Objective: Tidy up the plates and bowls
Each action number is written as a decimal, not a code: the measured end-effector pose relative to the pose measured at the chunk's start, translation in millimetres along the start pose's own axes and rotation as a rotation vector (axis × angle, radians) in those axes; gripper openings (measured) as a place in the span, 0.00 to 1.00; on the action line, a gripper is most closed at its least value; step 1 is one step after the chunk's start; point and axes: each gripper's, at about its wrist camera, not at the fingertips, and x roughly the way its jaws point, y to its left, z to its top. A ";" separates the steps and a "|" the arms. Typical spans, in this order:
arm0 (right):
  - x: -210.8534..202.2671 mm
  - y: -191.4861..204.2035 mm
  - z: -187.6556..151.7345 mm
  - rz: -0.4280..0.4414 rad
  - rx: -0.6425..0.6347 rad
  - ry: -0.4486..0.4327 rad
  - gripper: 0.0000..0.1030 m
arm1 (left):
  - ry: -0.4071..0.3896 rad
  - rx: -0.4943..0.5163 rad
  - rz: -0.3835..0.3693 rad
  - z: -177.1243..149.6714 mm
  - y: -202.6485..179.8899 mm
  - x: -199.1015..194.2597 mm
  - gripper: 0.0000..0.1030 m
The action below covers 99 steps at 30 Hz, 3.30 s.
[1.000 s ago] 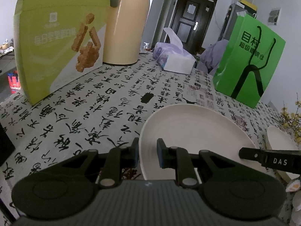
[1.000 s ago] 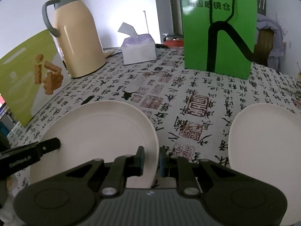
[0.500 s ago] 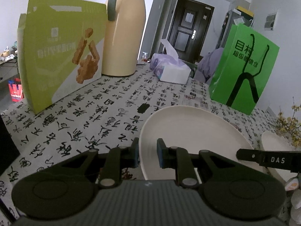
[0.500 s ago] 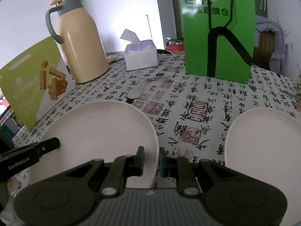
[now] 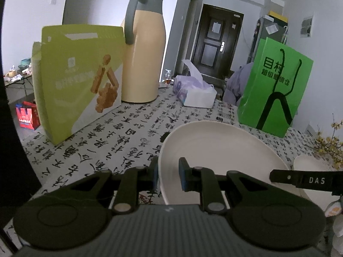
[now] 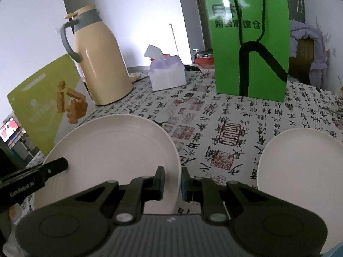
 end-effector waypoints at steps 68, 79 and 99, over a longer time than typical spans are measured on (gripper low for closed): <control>-136.5 13.2 -41.6 0.023 0.014 -0.098 0.15 | -0.096 0.039 -0.015 -16.8 -32.7 -133.3 0.19; -149.6 6.2 -48.6 0.022 0.027 -0.106 0.15 | -0.101 0.037 -0.033 -22.4 -39.8 -146.2 0.19; -179.8 -11.1 -68.9 0.017 0.054 -0.122 0.15 | -0.116 0.050 -0.070 -36.4 -58.5 -171.1 0.19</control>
